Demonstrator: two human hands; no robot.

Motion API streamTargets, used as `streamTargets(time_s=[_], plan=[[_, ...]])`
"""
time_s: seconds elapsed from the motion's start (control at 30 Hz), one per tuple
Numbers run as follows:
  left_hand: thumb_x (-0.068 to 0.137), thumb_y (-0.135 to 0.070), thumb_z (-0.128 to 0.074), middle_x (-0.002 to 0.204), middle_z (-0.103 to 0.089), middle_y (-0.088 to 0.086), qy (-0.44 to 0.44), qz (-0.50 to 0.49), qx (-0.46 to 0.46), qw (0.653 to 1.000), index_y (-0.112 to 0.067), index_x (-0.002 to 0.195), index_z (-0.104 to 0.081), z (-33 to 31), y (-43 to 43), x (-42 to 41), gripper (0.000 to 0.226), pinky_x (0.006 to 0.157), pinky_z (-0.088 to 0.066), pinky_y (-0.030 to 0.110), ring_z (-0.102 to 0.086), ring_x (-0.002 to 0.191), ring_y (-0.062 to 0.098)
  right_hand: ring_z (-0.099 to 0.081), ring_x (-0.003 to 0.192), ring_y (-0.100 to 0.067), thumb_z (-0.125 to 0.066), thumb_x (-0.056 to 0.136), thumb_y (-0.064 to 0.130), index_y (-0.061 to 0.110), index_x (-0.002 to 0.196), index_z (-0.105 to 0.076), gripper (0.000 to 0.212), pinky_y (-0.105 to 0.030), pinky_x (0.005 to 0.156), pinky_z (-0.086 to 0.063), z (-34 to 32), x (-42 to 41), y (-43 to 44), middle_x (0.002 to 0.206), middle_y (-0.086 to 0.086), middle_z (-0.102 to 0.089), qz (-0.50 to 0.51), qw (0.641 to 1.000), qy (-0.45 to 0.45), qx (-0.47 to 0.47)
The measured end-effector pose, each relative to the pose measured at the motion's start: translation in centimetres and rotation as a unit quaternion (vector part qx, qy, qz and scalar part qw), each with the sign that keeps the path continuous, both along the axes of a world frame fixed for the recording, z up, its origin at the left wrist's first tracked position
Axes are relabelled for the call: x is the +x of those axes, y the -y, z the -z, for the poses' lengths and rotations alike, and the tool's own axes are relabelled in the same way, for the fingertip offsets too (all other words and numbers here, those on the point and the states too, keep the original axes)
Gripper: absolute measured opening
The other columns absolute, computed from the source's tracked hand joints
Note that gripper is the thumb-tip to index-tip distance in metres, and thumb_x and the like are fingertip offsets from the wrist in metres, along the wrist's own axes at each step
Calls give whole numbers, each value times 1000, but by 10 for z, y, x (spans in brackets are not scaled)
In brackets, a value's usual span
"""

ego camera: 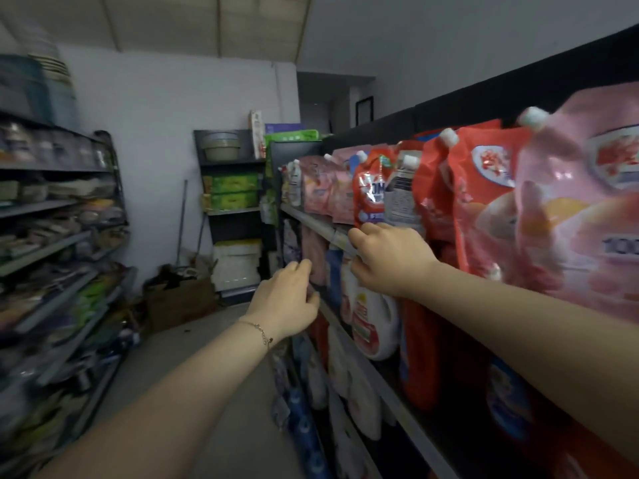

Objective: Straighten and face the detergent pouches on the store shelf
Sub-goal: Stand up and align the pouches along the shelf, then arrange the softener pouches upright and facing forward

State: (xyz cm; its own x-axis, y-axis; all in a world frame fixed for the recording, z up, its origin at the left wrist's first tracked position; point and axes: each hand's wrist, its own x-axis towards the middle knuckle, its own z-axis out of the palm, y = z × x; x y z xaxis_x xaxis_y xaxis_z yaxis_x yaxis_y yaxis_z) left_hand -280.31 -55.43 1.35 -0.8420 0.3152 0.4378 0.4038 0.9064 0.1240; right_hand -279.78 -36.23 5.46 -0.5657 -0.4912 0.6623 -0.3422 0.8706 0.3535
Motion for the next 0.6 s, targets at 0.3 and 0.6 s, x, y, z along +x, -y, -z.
streamTargets(time_s=[0.3,0.6], plan=[[93,-35,-49,119,-52,2,5,-83,-25,996,-20,125,-42,12,63,-107,35,86,-48,42,-54,108,23,-57,104,-30,-43,94,34,12,116,-49,32,-33,63,-35,-29,-139,81,112,-8,-56,-44,997,18,64],[93,-36,-49,124,-50,3,51,-204,-19,977,-20,127,-40,51,155,-170,38,86,-49,40,-52,110,22,-56,100,-30,-42,95,35,13,115,-48,31,-34,70,-43,2,-218,186,112,-9,-57,-186,972,36,140]])
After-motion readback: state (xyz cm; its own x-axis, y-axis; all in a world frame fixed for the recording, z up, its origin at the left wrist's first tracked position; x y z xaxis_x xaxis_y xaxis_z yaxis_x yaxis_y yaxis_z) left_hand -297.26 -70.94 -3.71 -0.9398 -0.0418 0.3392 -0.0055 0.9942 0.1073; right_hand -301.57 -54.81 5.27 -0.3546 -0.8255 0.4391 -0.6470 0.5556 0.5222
